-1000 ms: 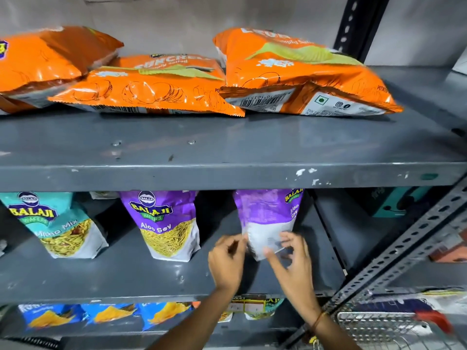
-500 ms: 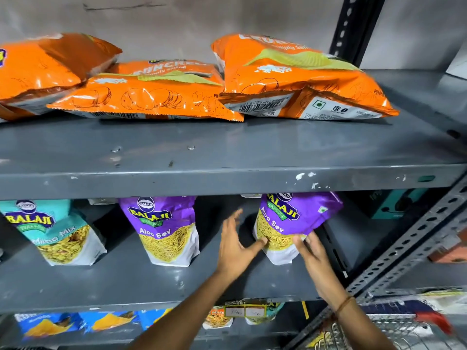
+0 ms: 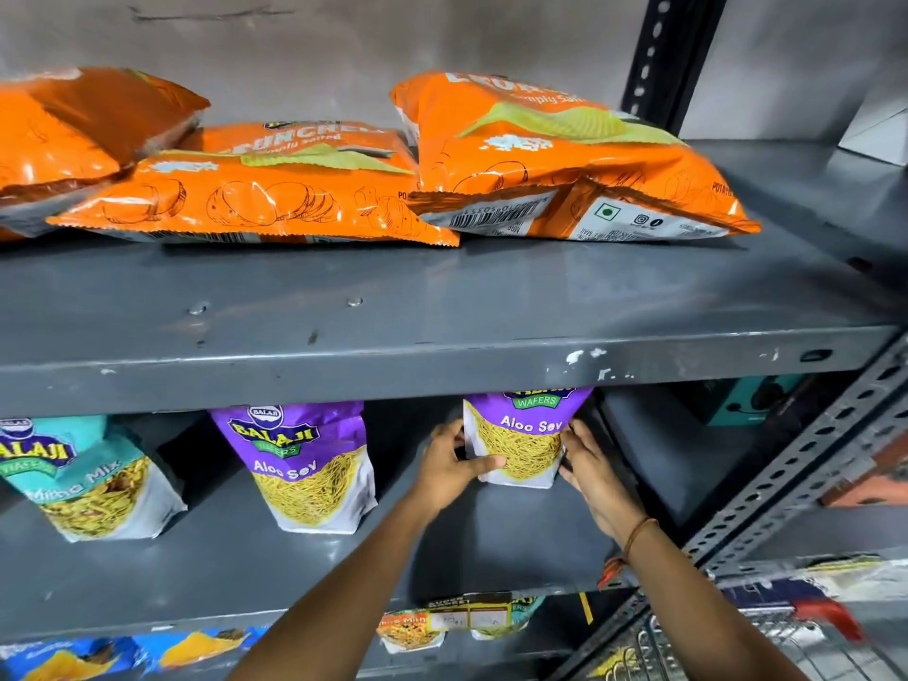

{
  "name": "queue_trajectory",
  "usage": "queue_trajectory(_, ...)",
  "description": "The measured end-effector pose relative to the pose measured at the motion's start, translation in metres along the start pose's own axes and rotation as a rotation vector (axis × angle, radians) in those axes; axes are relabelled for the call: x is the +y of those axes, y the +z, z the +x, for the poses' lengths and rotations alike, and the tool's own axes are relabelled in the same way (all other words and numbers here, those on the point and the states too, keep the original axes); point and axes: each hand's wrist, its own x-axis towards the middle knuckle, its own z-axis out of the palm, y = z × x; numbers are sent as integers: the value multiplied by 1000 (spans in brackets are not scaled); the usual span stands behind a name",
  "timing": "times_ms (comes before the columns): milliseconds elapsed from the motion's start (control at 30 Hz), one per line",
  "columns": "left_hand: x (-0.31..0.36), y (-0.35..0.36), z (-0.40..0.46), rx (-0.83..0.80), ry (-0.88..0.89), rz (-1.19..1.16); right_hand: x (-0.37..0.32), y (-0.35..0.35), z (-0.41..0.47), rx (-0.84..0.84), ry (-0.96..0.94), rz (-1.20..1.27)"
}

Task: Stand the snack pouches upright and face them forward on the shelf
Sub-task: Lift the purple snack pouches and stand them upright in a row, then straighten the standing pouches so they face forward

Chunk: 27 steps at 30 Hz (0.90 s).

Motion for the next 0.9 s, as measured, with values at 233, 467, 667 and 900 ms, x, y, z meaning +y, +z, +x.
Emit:
queue_trajectory(233,-9,4,-26,84,-10,11,1,-2,-9,-58,81,32)
queue_trajectory(467,-25,-5,-62,171,10,50,10,18,-24,-59,100,62)
queue_trajectory(667,-25,-12,-69,168,46,22,6,28,-38,312,-139,63)
queue_trajectory(900,-59,-94,-121,421,249,226,-8,101,-102,661,-667,-277)
